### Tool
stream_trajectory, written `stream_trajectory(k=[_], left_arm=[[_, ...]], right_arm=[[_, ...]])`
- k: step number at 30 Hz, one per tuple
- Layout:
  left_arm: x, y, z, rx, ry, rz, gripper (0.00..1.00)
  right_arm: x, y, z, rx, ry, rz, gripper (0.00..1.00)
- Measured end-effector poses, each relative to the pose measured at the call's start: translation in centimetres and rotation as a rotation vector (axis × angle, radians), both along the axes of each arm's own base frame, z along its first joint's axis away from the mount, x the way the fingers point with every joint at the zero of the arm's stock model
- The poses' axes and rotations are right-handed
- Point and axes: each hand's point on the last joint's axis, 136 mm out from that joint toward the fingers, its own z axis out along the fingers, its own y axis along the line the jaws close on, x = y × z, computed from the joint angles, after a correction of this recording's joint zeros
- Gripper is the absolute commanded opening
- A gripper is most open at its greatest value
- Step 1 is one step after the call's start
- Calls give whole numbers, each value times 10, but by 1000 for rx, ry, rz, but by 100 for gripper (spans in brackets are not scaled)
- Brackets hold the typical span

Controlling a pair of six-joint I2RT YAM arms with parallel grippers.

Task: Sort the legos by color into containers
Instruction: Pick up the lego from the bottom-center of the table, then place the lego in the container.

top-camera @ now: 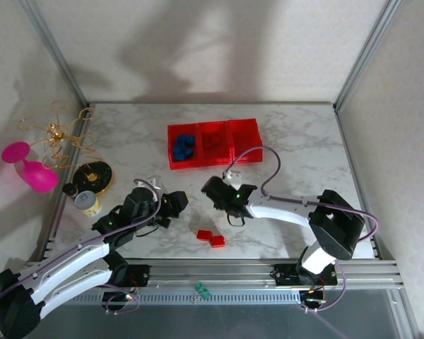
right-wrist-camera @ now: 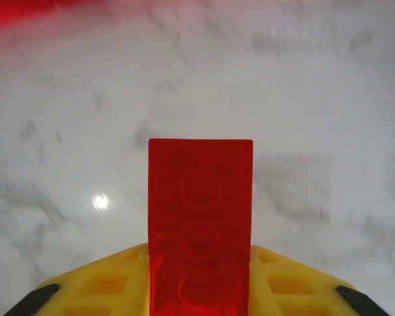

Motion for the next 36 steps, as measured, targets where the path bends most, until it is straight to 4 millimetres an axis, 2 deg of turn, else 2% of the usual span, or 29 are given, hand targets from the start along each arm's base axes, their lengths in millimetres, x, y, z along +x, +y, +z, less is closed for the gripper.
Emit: stream_trajectory(k=[3, 9, 18, 21, 25, 30, 32, 36], left_arm=[[11, -1, 7, 15, -19, 27, 99], [31, -3, 15, 44, -47, 64, 100], [55, 1, 30, 44, -94, 116, 100], [58, 4, 32, 45, -102, 124, 100], [59, 6, 32, 45, -103, 128, 100], [57, 5, 35, 37, -110, 120, 100], [56, 3, 37, 29, -111, 109, 100], [49, -1, 41, 15, -112, 81, 100]], right_arm=[[38, 6, 18, 13, -64, 8, 29], [108, 24, 31, -7, -140, 44, 30], [194, 35, 26, -30, -199, 76, 34], [213, 35, 22, -40, -207, 85, 44], [229, 34, 20, -44, -212, 100, 56], [231, 36, 26, -35, -219, 127, 58], [226, 38, 27, -26, -213, 142, 60], [193, 30, 33, -25, -186, 172, 63]])
